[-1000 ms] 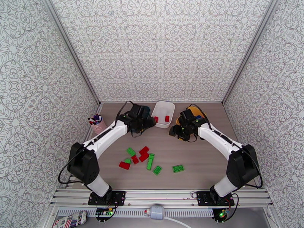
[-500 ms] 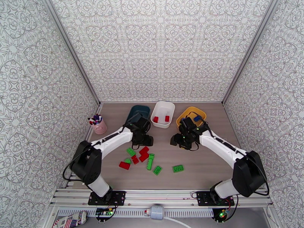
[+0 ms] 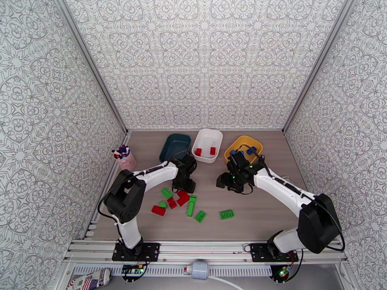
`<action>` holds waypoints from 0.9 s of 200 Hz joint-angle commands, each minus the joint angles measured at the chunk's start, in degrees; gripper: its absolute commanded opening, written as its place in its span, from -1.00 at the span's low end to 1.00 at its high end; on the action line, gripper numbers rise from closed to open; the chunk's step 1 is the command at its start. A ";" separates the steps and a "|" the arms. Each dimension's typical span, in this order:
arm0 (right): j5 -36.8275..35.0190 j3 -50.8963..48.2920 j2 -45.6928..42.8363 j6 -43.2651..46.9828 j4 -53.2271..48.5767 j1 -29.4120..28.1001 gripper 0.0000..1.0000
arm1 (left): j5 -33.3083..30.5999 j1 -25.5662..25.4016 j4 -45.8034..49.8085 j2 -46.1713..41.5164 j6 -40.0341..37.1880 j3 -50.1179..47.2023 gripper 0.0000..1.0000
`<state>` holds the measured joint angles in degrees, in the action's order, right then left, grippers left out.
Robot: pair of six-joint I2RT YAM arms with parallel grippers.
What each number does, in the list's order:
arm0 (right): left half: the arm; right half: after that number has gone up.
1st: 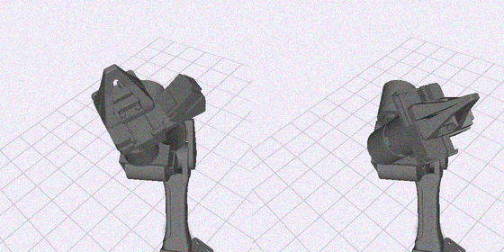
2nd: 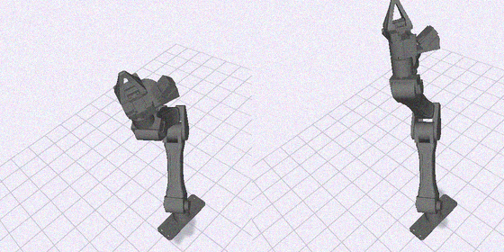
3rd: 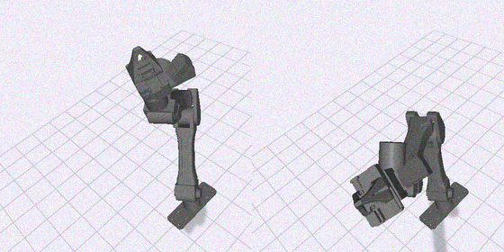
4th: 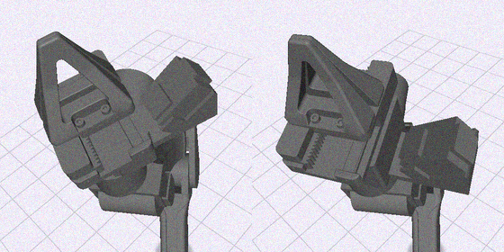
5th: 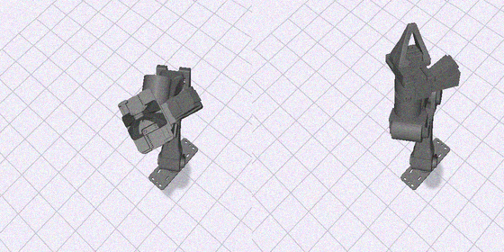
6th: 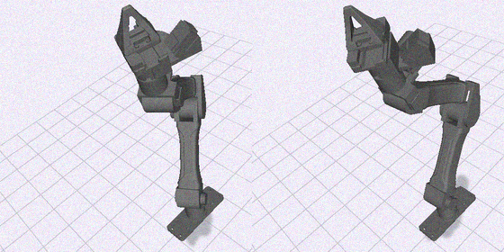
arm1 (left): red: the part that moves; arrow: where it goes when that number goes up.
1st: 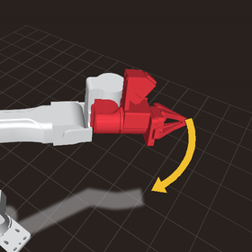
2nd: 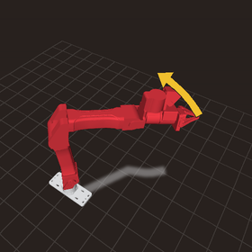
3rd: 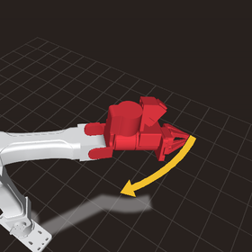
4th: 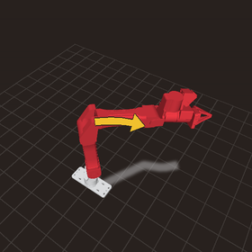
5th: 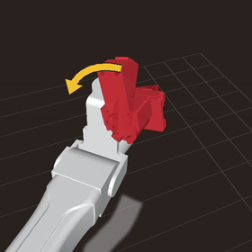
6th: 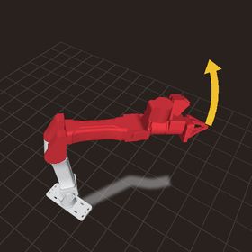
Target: Sort the legos into containers by color
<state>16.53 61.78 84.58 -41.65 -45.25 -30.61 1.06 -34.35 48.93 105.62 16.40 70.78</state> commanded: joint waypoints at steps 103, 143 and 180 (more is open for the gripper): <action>-0.71 1.00 -0.38 -1.74 0.87 -0.58 0.24 | -5.46 2.36 2.38 2.79 0.25 1.33 -0.19; -0.45 2.03 0.28 -1.82 0.97 -0.50 0.23 | -6.81 3.07 3.63 1.62 0.75 3.65 -0.30; 0.50 5.15 2.78 -1.59 1.34 -0.58 0.23 | -3.73 2.91 4.43 -2.04 2.21 6.02 -0.30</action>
<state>16.56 63.26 85.23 -42.70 -44.82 -30.70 -4.34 -31.55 51.79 107.77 16.69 74.26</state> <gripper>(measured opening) 0.614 0.370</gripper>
